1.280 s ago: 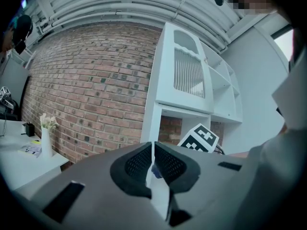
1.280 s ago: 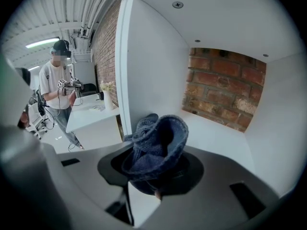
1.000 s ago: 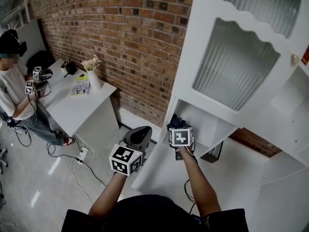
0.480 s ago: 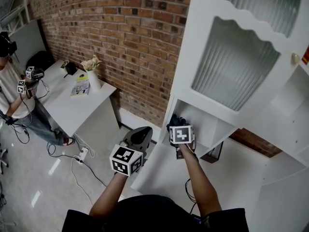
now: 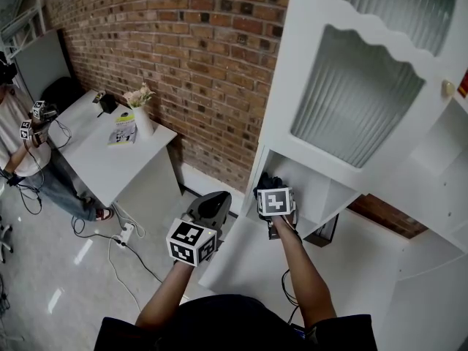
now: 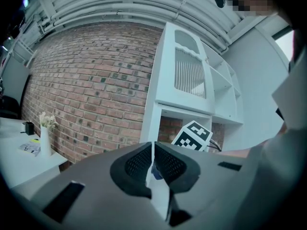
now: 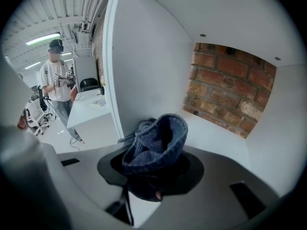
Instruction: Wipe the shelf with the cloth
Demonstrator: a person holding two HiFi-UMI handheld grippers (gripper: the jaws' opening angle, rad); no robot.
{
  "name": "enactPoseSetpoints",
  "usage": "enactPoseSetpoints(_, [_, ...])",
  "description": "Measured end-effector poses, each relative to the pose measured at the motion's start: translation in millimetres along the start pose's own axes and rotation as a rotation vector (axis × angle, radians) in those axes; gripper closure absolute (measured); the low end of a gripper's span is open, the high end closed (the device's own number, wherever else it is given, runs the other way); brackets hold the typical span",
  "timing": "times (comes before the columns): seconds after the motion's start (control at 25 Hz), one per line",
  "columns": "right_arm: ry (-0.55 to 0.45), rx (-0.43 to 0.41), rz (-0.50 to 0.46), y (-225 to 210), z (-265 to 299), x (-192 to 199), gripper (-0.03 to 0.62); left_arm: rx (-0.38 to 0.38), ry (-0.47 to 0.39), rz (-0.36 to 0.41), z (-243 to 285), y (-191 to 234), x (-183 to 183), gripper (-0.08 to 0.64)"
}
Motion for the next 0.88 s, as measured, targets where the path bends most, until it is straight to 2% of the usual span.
enactPoseSetpoints(0.88, [0.002, 0.039, -0.046, -0.1, 6.5, -10.4, 0.445, 0.009, -0.006, 0.012, -1.5, -2.0, -3.7, 0.529])
Point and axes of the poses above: the fingertips, and each gripper's own axes: z forward along the fingers, y to its left, x out of its underside, the point moved 10 cm from there along -z, backward along the fingers, and after that the axes turned 5 degrees about x, right-handed, at the moved point
